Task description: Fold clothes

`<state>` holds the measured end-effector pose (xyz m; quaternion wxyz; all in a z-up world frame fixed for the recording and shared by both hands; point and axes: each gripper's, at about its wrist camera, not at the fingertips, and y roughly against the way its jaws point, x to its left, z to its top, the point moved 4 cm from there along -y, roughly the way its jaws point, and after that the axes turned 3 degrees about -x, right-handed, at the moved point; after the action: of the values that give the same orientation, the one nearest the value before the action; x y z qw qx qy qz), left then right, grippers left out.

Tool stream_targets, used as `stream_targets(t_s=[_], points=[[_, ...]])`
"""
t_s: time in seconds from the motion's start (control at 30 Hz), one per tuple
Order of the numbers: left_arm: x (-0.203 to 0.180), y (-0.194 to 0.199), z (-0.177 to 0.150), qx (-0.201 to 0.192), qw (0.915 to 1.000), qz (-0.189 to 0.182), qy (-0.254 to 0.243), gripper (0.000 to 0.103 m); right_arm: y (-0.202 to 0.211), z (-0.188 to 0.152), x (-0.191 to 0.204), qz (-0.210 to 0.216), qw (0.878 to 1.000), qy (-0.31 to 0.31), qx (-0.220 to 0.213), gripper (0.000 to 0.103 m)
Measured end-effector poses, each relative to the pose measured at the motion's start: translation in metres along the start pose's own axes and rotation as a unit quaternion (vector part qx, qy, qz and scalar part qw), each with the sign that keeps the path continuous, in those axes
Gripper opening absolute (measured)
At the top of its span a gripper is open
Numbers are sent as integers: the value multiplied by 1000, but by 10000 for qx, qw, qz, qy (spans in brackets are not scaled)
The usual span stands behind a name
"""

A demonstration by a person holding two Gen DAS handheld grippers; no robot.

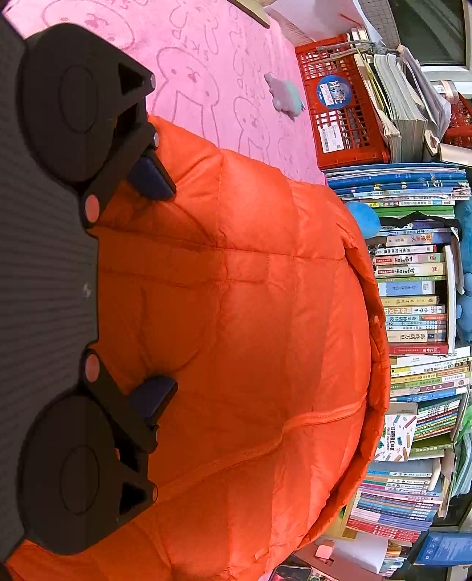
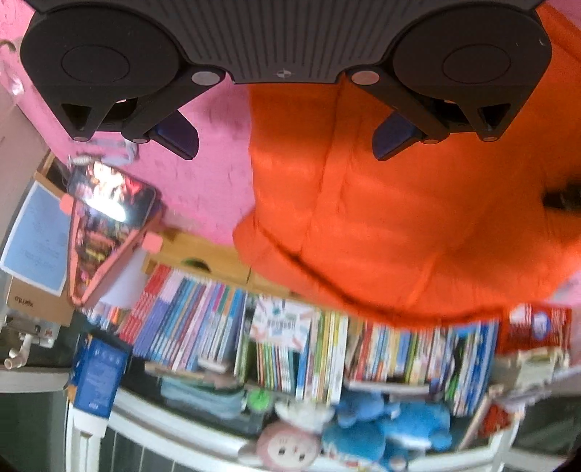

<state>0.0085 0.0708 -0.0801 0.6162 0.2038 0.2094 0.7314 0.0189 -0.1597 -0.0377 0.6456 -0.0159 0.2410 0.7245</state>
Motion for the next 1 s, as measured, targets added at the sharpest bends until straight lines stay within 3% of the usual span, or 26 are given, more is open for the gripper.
stream_targets(t_s=[0.27, 0.4, 0.57, 0.6, 0.63, 0.67, 0.7, 0.77, 0.87, 0.93, 1.0], points=[[1, 0, 0, 0, 10000, -19, 27, 103, -21, 65, 9, 208, 9956, 199, -891, 103], [2, 0, 0, 7, 10000, -47, 66, 103, -86, 100, 43, 464, 9964, 396, -582, 103], [4, -1, 0, 12, 9999, -88, 132, 103, -161, 122, 95, 384, 9941, 1006, -147, 102], [4, -1, 0, 13, 9998, -96, 146, 103, -173, 123, 98, 354, 9941, 1027, 0, 92], [4, -1, 1, 15, 9998, -104, 159, 103, -176, 126, 90, 227, 9953, 944, 45, 48], [5, -1, 1, 17, 9998, -113, 171, 103, -176, 129, 78, 68, 9965, 835, 55, 19], [5, -1, 1, 20, 9998, -119, 179, 103, -177, 132, 67, -91, 9973, 726, 65, 9], [5, 0, 1, 23, 9998, -123, 183, 103, -177, 138, 43, -410, 9978, 508, 85, 9], [5, 0, 1, 21, 9998, -123, 182, 103, -152, 142, -30, -1252, 9920, 34, -127, 9], [5, 0, 1, 21, 9998, -119, 178, 103, -133, 137, -83, -1902, 9813, -255, -156, 9], [5, 0, 1, 24, 9998, -114, 171, 103, -115, 121, -140, -2644, 9603, -887, 48, 10]])
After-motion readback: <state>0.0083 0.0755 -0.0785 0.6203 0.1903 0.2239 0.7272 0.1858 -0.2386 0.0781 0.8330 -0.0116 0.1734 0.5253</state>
